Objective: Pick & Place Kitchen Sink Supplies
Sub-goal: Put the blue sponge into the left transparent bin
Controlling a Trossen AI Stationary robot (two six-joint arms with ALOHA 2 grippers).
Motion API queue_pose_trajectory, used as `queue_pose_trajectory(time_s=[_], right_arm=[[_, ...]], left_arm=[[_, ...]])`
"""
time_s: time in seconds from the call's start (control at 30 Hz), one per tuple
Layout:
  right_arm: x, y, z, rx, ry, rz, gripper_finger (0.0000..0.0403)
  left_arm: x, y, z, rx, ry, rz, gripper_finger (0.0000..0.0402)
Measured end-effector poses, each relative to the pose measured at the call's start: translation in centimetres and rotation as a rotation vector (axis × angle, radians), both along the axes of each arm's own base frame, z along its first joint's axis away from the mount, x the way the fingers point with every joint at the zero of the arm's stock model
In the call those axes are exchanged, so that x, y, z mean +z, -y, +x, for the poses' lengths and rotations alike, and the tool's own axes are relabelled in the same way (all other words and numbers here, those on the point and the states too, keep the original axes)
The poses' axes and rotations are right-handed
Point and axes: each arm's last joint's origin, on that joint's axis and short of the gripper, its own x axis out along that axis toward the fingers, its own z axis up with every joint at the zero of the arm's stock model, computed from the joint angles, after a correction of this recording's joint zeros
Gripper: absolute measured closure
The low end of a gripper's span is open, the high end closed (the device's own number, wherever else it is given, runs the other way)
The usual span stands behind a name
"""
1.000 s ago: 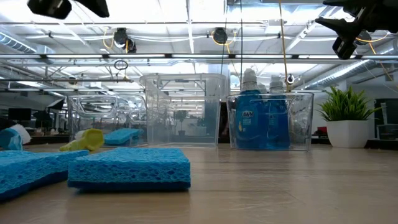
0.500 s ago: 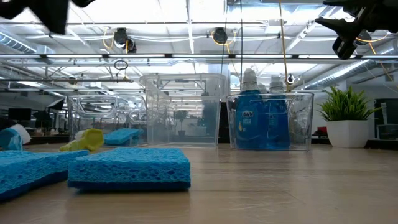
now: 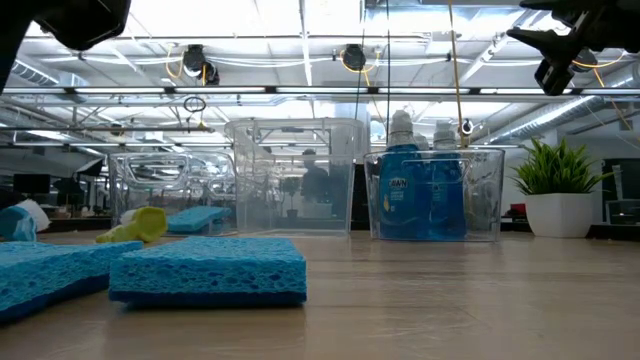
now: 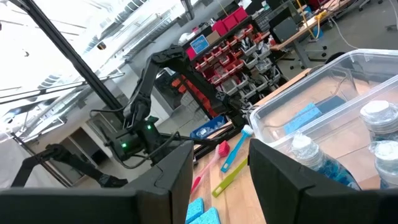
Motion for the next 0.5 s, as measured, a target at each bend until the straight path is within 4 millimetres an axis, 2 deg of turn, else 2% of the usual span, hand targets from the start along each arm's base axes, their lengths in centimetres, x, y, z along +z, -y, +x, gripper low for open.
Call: queue_pose_trajectory(time_s=[0.13,0.3,0.4,0.5], right_arm=[[0.0,-0.2,0.0,0.053,-0.003,-0.028,0.0261],[-0.4,-0.3,0.1,0.088,-0.013,-0.108,0.0261],[-1.2,-0.1,0.4,0.057,-0.042,-0.113,0.0261],[-2.2,0.0,0.7,0.027,-0.091,-0.102,0.0261]], left_arm=[[-0.1,0.0,0.0,0.001,0.002,0.011,0.0378],[-0.1,-0.2,0.2,-0.009,0.034,0.054,0.0394],[-0.1,-0.2,0.2,-0.012,0.036,0.059,0.0398],[-0.1,-0.2,0.2,-0.012,0.037,0.059,0.0386]])
